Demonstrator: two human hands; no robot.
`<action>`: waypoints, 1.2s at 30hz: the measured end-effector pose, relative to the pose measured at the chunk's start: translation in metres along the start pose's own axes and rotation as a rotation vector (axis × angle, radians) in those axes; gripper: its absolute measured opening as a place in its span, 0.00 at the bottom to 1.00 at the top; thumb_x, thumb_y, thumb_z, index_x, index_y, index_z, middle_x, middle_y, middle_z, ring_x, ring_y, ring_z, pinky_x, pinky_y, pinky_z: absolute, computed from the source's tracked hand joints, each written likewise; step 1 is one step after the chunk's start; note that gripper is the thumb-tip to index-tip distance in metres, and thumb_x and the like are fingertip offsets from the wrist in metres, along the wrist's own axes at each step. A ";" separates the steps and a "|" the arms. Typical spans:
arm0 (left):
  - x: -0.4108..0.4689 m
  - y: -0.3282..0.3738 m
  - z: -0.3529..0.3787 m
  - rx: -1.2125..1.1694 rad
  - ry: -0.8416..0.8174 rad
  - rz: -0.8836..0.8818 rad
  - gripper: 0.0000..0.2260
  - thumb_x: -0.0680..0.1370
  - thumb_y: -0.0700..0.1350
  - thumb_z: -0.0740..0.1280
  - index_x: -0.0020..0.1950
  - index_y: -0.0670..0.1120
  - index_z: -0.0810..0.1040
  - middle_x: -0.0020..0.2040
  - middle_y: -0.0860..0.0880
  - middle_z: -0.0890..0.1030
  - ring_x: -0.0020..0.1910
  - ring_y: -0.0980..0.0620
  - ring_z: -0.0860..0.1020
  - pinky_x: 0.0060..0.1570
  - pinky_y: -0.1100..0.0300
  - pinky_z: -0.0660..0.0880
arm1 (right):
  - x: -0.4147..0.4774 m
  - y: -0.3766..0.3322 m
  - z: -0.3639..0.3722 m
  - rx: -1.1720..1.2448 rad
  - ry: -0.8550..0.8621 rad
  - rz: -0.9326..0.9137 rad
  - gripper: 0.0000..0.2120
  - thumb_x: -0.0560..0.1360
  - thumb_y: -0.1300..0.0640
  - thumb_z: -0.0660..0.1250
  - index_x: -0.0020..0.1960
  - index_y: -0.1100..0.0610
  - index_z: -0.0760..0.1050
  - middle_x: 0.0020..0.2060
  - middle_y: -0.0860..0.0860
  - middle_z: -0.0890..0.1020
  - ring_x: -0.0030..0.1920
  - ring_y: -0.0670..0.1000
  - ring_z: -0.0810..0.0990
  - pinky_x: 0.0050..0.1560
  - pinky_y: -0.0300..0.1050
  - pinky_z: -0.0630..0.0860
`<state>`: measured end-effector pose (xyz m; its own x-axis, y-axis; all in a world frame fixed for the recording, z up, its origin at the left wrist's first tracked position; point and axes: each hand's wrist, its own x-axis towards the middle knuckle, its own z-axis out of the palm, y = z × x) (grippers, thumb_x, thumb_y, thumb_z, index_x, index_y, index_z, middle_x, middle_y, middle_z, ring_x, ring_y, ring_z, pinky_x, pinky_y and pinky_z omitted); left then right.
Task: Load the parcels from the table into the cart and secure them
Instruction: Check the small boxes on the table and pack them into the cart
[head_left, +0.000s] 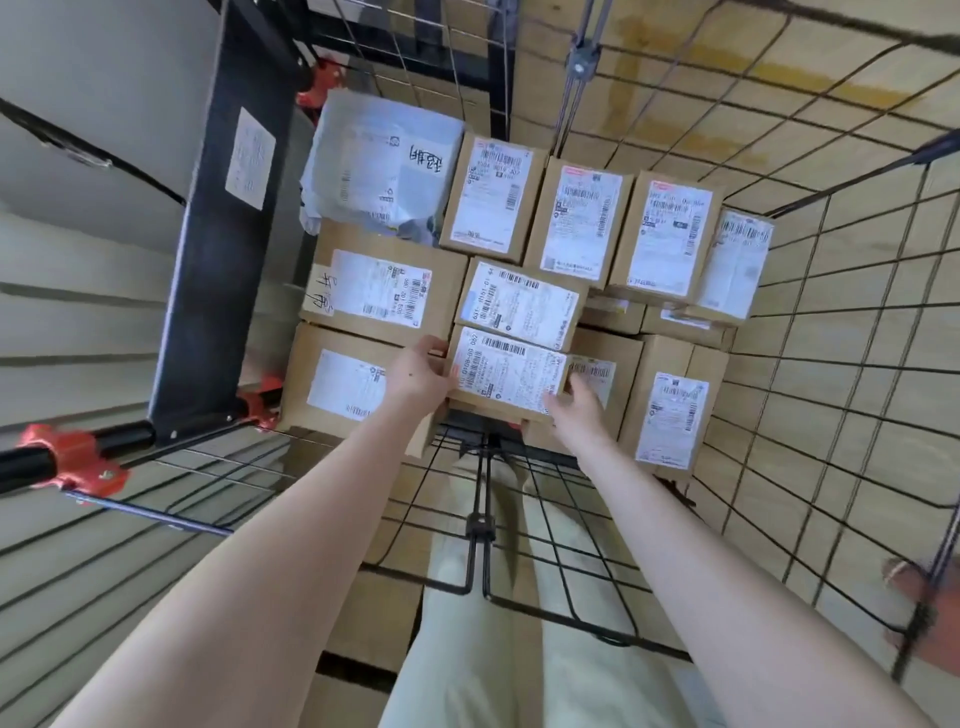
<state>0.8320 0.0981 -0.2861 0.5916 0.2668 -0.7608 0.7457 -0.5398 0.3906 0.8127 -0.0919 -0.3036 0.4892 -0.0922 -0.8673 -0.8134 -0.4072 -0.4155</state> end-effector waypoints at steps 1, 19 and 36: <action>0.002 -0.002 0.002 0.008 0.014 0.002 0.16 0.77 0.41 0.69 0.63 0.45 0.74 0.47 0.48 0.80 0.45 0.50 0.76 0.41 0.62 0.71 | 0.001 0.001 0.002 -0.014 0.023 -0.001 0.25 0.81 0.57 0.60 0.76 0.56 0.59 0.73 0.51 0.67 0.71 0.54 0.68 0.71 0.55 0.65; -0.020 0.023 -0.013 0.089 0.140 0.054 0.08 0.73 0.37 0.68 0.50 0.44 0.73 0.42 0.47 0.78 0.40 0.51 0.76 0.37 0.58 0.75 | -0.015 -0.014 -0.009 -0.115 0.104 0.034 0.32 0.76 0.49 0.68 0.75 0.56 0.59 0.71 0.54 0.69 0.67 0.56 0.71 0.66 0.51 0.70; -0.189 0.090 -0.096 -0.056 0.194 0.241 0.04 0.74 0.45 0.68 0.42 0.48 0.74 0.36 0.53 0.76 0.35 0.58 0.72 0.30 0.63 0.66 | -0.192 -0.094 -0.088 -0.194 0.088 -0.418 0.10 0.77 0.56 0.68 0.57 0.51 0.76 0.47 0.44 0.79 0.46 0.39 0.75 0.42 0.35 0.70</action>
<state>0.8168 0.0752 -0.0575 0.7969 0.2864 -0.5319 0.5892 -0.5629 0.5797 0.8231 -0.1157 -0.0735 0.7940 0.0426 -0.6064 -0.4711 -0.5873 -0.6581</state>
